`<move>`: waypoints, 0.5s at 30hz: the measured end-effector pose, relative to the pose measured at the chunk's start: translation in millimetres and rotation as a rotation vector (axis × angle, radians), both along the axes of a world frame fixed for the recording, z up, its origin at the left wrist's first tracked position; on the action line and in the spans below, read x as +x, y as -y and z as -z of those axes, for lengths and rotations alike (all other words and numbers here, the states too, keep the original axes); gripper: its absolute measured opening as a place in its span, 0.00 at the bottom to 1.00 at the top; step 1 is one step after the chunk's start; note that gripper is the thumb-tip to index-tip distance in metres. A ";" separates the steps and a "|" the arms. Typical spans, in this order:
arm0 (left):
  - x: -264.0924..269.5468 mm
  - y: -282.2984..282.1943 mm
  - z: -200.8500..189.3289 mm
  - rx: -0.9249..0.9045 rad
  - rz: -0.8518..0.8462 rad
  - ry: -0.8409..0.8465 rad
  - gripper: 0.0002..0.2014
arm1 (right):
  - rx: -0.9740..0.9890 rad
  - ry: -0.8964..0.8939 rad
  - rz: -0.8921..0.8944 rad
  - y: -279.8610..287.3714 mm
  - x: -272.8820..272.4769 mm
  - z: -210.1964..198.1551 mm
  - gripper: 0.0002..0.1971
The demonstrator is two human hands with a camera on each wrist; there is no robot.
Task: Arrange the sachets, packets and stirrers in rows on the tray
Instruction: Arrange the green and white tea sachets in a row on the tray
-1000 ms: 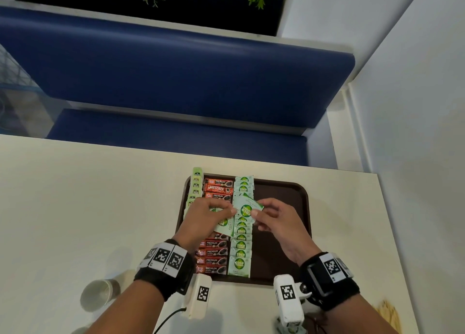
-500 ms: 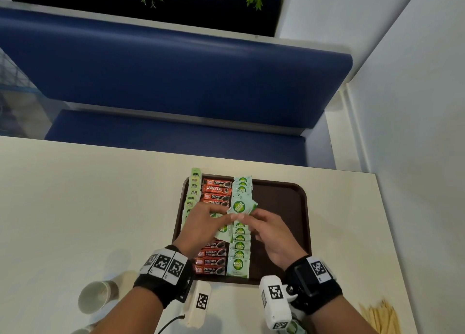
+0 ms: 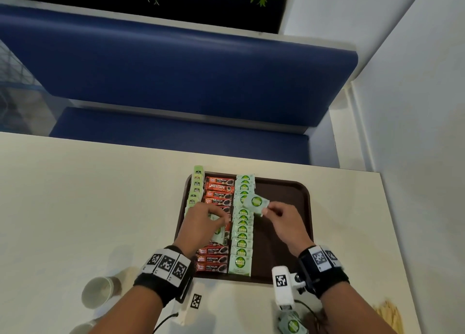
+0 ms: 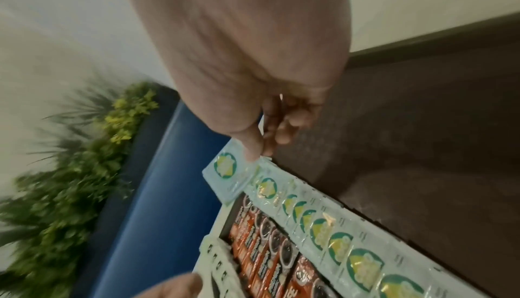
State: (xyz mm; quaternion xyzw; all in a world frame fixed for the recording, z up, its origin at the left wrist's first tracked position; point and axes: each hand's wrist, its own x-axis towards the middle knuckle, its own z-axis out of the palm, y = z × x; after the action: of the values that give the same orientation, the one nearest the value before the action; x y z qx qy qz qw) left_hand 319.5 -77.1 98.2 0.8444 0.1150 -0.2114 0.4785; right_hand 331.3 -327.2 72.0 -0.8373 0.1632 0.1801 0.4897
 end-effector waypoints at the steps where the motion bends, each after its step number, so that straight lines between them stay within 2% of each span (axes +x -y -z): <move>1: -2.4 -1.9 2.9 -0.005 -0.021 -0.002 0.07 | -0.017 0.021 0.047 -1.7 4.7 6.5 0.04; 8: -12.5 -12.1 6.4 -0.065 -0.081 -0.058 0.05 | -0.179 0.003 -0.062 -19.8 24.7 56.8 0.06; 15: -15.4 -18.1 7.2 -0.086 -0.121 -0.094 0.04 | -0.322 -0.040 -0.120 -17.7 30.6 88.9 0.07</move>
State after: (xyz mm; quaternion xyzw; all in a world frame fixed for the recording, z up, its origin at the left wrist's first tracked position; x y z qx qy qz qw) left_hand 304.1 -59.1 91.0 0.8038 0.1792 -0.2263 0.5201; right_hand 361.9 -309.5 -16.9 -0.9094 0.1493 0.1970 0.3344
